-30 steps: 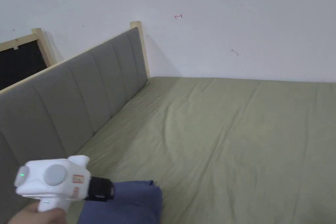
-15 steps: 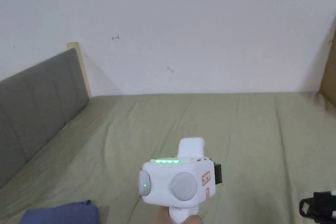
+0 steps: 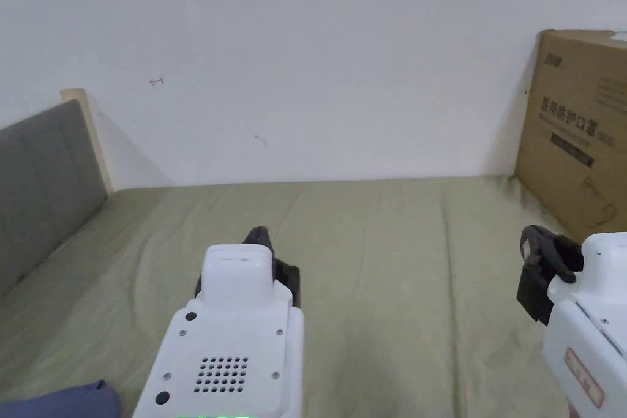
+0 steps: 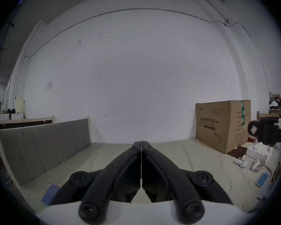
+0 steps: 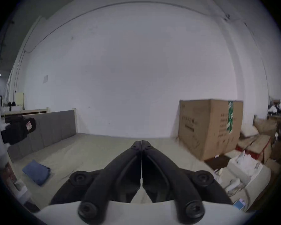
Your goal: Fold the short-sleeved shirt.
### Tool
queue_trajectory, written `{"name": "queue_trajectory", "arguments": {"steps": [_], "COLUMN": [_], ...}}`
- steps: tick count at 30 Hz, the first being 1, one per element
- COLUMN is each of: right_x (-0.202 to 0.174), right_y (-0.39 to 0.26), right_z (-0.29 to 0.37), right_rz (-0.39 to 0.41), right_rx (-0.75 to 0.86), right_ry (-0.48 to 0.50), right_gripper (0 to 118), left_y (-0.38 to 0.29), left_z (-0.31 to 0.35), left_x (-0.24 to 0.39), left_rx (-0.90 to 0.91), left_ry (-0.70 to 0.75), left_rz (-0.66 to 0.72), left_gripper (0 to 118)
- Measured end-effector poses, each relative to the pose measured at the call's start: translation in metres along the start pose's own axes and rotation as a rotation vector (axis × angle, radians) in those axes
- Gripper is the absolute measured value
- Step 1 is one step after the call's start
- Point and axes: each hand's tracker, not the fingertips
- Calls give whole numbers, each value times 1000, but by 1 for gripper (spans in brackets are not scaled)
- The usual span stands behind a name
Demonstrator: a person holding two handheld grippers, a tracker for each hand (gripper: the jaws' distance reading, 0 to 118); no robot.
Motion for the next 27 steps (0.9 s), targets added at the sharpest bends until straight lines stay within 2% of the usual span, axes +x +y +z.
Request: {"name": "queue_trajectory", "arguments": {"steps": [1, 2, 4, 5, 6, 8, 10, 11, 19, 27], "right_x": [-1, -2, -4, -5, -4, -4, -5, -6, -18, -21], "right_y": [0, -2, -3, -5, -6, -7, -9, -10, -9, -5], "right_z": [4, 7, 8, 7, 8, 8, 6, 6, 6, 6], "right_rz": [11, 22, 42, 43, 36, 6, -6, -12, 6, 30], "right_rx": [12, 22, 5, -6, -15, -28, -45, -51, -41, -46], "right_ry": [-2, 2, -13, -16, -21, -26, -38, -43, -34, -10], "right_gripper": [21, 27, 41, 64, 80, 90, 114, 118, 118, 118], "left_y": [-1, -2, -3, -4, -5, -10, -13, -9, -11, -9], "left_z": [4, 5, 8, 7, 7, 11, 11, 11, 9, 5], "left_x": [-3, -6, -11, -13, -16, -15, -16, -19, -19, -21], "left_rx": [-3, -4, -4, -16, -28, 2, -7, -13, -41, -88], "left_ry": [0, 4, 12, 35, 35, 49, 57, 42, 23, -33], "left_rz": [5, 4, 10, 3, 7, 17, 12, 17, -8, 58], "left_gripper": [12, 18, 37, 76, 117, 118, 118, 118, 118, 118]}}
